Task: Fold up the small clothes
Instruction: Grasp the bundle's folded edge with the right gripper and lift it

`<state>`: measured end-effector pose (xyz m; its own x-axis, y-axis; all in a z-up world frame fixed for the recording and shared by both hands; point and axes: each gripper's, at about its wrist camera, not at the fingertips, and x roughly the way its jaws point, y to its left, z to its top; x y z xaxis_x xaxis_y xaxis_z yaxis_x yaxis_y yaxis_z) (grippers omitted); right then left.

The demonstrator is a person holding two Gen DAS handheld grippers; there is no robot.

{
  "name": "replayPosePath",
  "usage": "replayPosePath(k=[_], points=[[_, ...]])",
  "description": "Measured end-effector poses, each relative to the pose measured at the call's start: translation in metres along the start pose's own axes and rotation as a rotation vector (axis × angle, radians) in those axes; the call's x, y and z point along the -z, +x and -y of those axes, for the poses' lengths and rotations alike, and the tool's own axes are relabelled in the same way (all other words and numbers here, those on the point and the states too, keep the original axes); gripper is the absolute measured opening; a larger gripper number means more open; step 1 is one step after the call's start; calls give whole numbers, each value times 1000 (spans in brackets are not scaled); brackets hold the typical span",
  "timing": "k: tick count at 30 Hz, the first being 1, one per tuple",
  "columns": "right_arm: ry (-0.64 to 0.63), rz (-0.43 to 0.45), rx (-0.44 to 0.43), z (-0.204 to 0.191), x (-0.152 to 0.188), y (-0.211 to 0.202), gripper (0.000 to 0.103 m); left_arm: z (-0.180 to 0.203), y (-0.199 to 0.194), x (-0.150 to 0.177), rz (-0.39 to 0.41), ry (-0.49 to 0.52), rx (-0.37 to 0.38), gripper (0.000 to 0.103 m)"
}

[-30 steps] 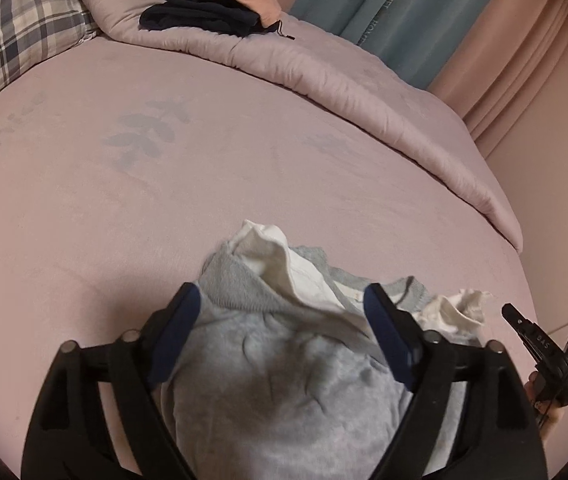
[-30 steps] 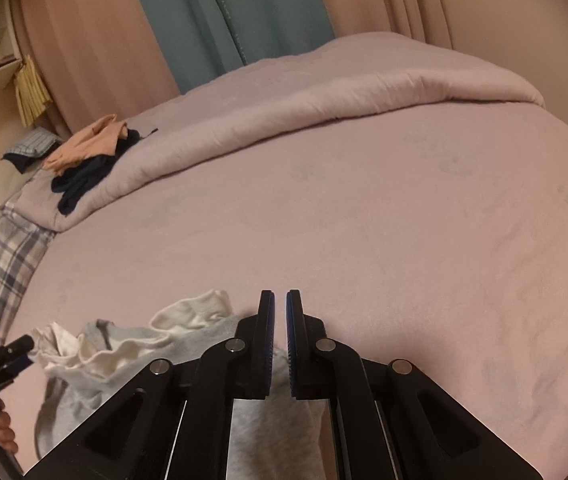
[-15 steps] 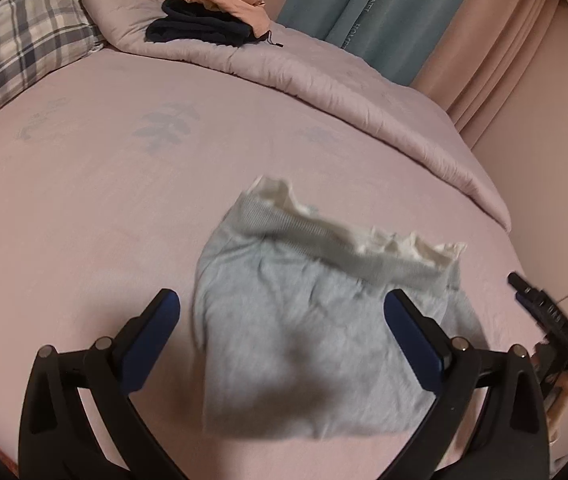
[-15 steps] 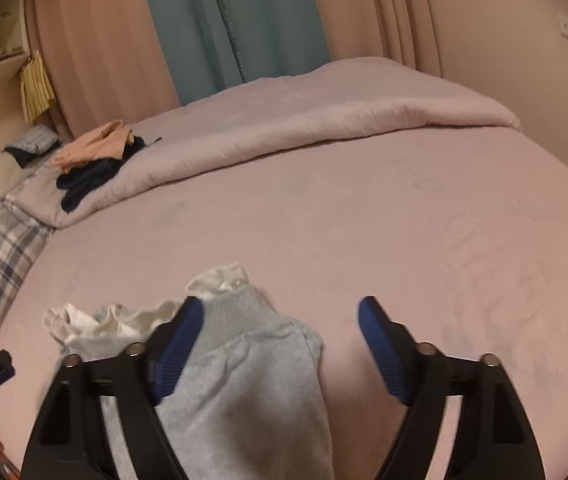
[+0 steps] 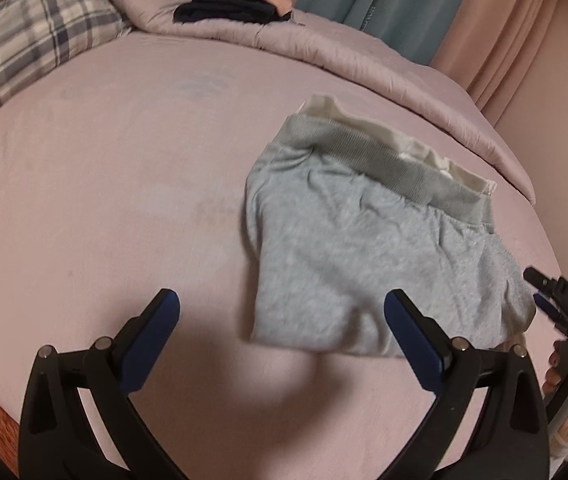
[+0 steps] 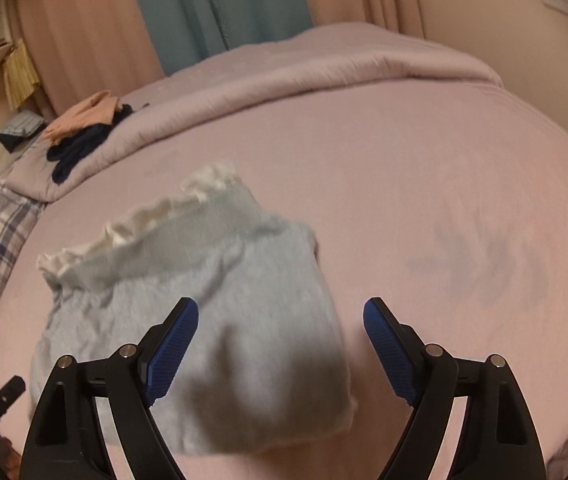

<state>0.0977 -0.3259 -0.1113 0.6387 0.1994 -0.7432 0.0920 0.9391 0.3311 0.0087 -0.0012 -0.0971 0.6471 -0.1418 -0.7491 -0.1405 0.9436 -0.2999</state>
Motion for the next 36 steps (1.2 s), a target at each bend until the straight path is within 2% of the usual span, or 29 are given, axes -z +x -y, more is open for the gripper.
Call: replayPosePath(k=[6, 9, 13, 17, 20, 26, 29, 31, 32, 33, 36], points=[[140, -20, -53, 26, 24, -2, 84, -7, 4, 10, -26, -30, 8, 102], [192, -44, -105, 32, 31, 0, 84, -6, 4, 12, -34, -29, 14, 102], [214, -80, -168, 27, 38, 7, 84, -5, 3, 15, -42, -28, 24, 102], [198, -83, -158, 16, 40, 15, 84, -6, 3, 18, -53, -33, 29, 102], [203, -95, -206, 10, 39, 21, 84, -12, 6, 18, -68, -64, 35, 102], [223, -88, -232, 5, 35, 31, 82, -14, 9, 19, -81, -81, 39, 102], [249, -78, -233, 6, 31, 38, 75, -12, 11, 20, -92, -76, 41, 102], [267, -74, -221, 8, 30, 39, 65, -10, 12, 20, -94, -73, 43, 102], [268, -75, -206, 9, 30, 39, 53, -9, 12, 20, -95, -73, 42, 102], [269, -79, -207, 12, 32, 37, 48, -8, 13, 20, -97, -72, 40, 102], [283, -77, -221, 16, 34, 31, 39, -7, 12, 21, -98, -74, 39, 102]])
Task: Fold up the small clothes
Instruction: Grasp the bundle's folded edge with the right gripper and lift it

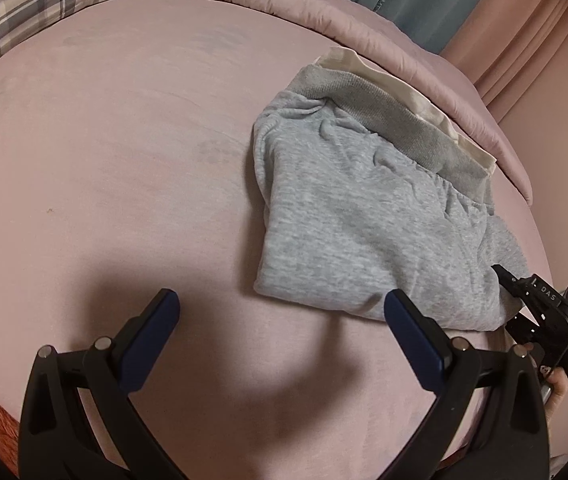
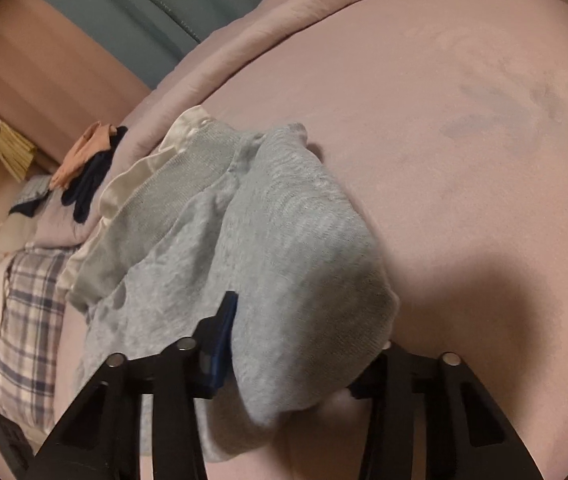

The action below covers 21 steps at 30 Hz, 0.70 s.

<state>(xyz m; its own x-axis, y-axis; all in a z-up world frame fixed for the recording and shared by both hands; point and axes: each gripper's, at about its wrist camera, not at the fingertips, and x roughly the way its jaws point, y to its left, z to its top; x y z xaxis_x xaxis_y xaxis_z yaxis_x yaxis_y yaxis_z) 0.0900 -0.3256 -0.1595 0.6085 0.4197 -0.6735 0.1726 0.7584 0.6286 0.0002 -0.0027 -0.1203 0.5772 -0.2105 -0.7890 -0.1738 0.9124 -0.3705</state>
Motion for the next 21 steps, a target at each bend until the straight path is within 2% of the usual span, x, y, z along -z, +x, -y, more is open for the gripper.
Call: replayPosePath(k=[3, 9, 12, 16, 21], points=[[22, 20, -22, 2, 1, -12, 32, 3, 0, 0, -5, 0, 5, 102], [43, 90, -86, 2, 2, -44, 28, 5, -5, 0, -8, 3, 16, 102], [-2, 181, -11, 4, 3, -73, 28, 5, -7, 0, -5, 0, 17, 102], [5, 235, 15, 13, -3, -94, 28, 9, -9, 2, -5, 11, 22, 102], [-57, 315, 97, 10, -5, -110, 28, 17, -13, 4, 5, 32, 7, 102]])
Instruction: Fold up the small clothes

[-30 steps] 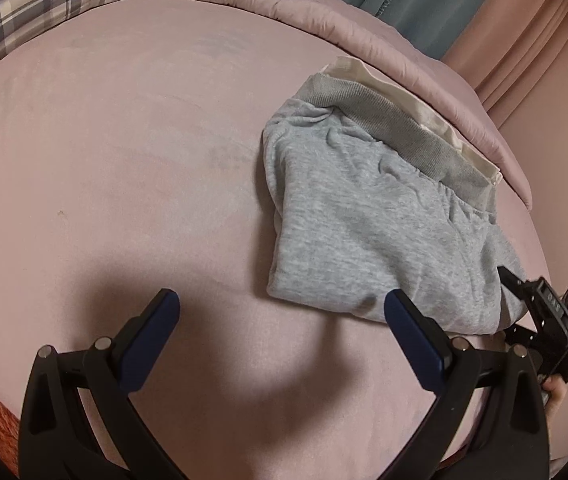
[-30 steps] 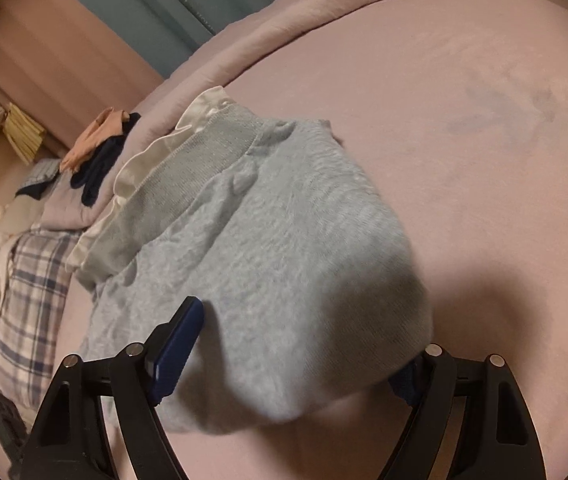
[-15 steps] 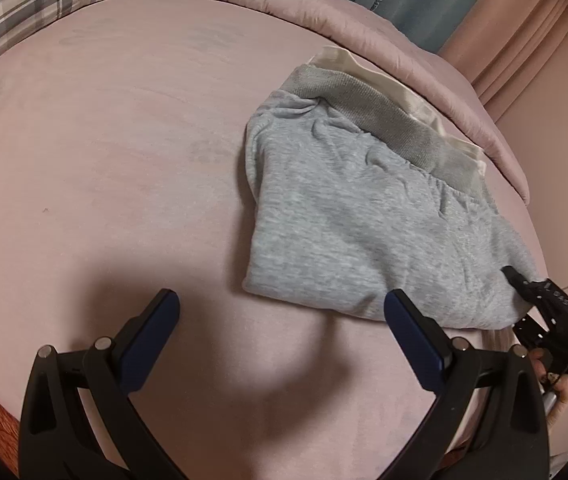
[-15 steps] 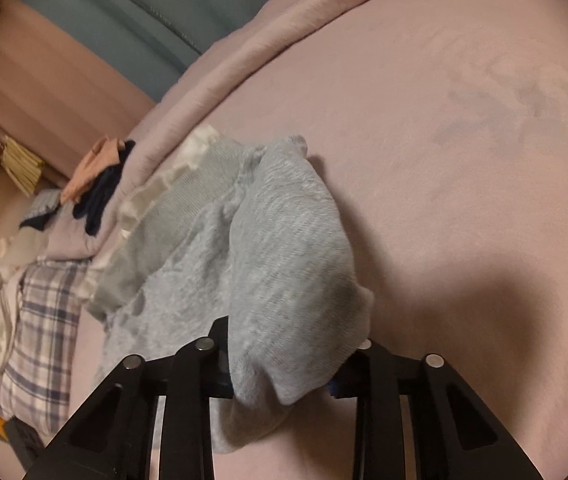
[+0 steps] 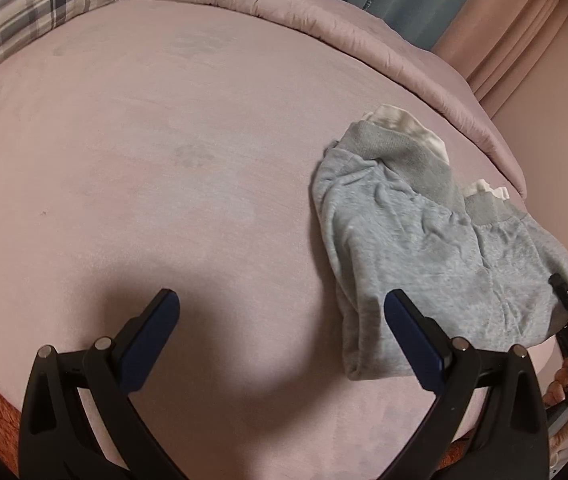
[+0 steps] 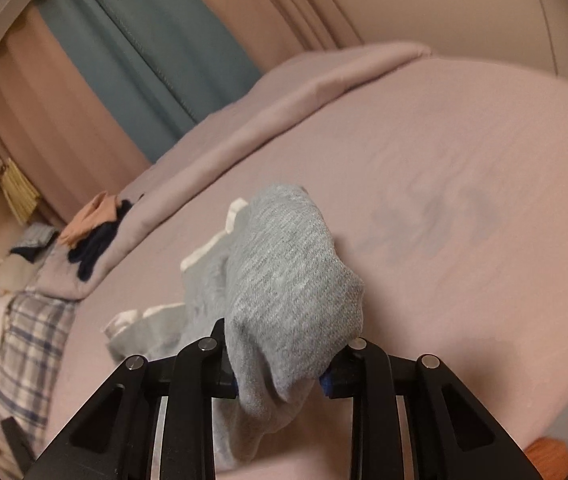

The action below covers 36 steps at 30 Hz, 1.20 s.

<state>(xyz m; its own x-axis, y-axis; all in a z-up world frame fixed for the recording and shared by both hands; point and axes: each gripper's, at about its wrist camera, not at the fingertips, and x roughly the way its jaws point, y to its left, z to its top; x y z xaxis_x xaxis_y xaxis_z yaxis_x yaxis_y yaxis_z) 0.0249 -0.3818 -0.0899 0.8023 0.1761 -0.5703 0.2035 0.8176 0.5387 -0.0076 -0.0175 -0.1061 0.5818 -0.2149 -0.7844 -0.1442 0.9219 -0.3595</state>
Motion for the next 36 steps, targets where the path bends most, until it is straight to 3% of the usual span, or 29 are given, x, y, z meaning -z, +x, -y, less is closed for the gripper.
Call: replayPosePath(k=[6, 16, 26, 36], points=[[-173, 58, 33, -36, 4, -8, 28, 13, -2, 4, -11, 35, 31, 102], [-324, 48, -129, -98, -2, -10, 28, 12, -7, 2, -9, 35, 29, 102], [-534, -44, -188, -158, 29, 17, 28, -5, -17, -5, 21, -3, 12, 102], [-655, -174, -181, -176, 77, 36, 28, -24, -24, -7, 34, -44, 2, 102]])
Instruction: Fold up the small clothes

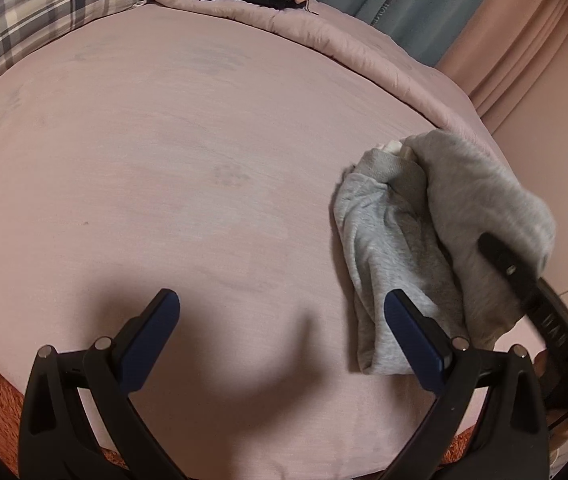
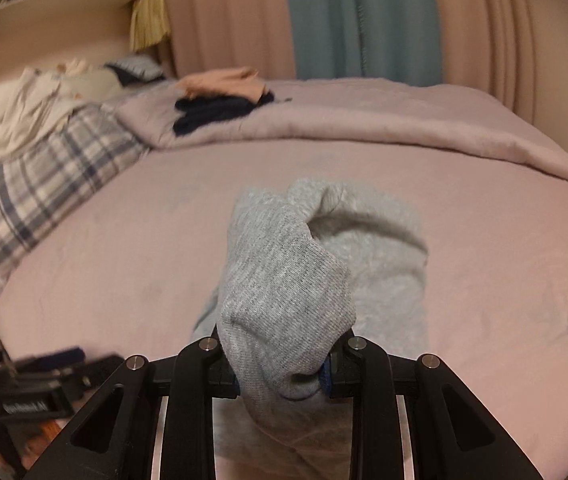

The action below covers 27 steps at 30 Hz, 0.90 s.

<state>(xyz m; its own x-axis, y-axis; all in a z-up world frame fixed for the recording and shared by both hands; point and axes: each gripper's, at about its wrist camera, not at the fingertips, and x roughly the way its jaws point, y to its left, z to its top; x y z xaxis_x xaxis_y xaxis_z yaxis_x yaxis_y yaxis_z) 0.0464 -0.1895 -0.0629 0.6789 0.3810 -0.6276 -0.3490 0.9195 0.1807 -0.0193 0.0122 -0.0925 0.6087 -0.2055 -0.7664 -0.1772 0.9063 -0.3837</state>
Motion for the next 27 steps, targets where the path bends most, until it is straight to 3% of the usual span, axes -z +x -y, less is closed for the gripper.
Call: replayPosePath(k=[8, 14, 27], points=[[-94, -61, -7, -22, 8, 16, 28, -2, -4, -3, 8, -24, -2, 102], [-65, -156, -55, -20, 19, 42, 28, 1, 0, -3, -7, -23, -6, 102], [-117, -122, 2, -37, 27, 45, 33, 6, 2, -2, -19, -14, -12, 102]])
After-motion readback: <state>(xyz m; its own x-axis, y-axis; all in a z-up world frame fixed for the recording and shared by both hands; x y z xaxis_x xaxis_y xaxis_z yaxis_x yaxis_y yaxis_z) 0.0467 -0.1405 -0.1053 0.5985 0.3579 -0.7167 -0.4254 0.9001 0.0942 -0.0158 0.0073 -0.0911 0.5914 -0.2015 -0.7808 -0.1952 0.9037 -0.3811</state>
